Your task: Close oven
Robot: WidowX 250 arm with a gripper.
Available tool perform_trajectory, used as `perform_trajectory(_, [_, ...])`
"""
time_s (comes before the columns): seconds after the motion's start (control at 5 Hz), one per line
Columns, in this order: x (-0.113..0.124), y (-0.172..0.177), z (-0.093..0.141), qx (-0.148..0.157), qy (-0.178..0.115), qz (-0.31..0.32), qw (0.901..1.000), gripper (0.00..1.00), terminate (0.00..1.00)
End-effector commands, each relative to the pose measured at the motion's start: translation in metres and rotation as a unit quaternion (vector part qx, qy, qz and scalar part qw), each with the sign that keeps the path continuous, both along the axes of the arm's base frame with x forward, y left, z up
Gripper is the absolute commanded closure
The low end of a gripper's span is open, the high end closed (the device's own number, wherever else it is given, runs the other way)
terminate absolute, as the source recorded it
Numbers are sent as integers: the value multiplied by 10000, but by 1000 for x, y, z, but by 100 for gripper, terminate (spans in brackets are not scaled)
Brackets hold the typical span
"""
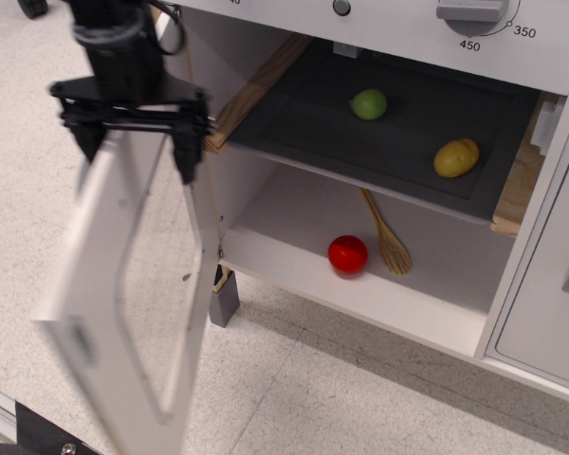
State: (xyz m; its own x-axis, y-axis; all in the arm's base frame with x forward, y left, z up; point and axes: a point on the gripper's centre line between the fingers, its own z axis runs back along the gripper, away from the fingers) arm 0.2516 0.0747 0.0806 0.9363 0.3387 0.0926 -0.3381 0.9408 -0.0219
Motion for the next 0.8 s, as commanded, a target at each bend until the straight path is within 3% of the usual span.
perform_trajectory(0.0, [31, -54, 13, -107, -581, -30, 9982, 0, 0])
perform_trajectory(0.6, [85, -111, 21, -148, -638, 376, 9971, 0, 0])
